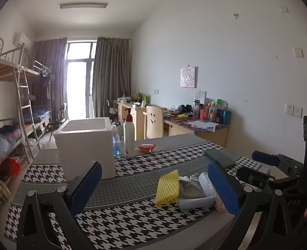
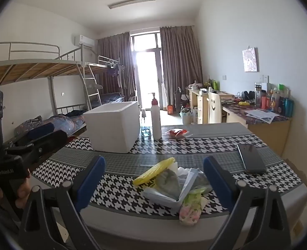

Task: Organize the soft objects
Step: 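Move both tools toward the pile of soft items on the table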

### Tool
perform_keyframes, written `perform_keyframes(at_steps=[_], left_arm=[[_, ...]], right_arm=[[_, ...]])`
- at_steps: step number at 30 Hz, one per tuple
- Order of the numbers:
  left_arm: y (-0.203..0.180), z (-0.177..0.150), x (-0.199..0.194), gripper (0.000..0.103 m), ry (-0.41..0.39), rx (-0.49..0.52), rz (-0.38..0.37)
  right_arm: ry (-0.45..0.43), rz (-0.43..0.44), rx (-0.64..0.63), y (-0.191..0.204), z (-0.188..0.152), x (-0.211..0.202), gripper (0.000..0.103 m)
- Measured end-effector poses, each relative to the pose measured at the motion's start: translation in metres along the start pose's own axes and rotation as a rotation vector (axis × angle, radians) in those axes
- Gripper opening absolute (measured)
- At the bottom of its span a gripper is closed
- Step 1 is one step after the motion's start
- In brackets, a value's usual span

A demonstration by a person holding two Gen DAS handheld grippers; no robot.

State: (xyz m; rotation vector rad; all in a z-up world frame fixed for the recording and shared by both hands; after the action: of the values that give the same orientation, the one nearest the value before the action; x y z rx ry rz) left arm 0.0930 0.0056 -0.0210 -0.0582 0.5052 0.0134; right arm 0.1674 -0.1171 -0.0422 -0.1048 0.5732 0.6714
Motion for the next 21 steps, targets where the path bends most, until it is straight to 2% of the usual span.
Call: perform_keyframes(at_steps=[21], left_arm=[[-0.0033,-0.0021,0.0089,0.102,0.009,0.003,0.001]], right_arm=[[0.005,-0.005,0.008,-0.0016,0.0036,0.0054,0.097]])
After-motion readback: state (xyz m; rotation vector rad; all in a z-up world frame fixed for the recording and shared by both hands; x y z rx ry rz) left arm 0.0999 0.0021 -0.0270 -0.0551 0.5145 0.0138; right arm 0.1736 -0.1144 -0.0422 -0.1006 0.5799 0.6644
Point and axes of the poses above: each gripper's, at about its wrist camera, not at the fingertips, and x roughly the way its jaws point, y to its left, z to its top, the point moved 9 cm from there along x, roughly the way its jaws point, and after that the axes turned 15 degrees about y, right-handed, at the moved point
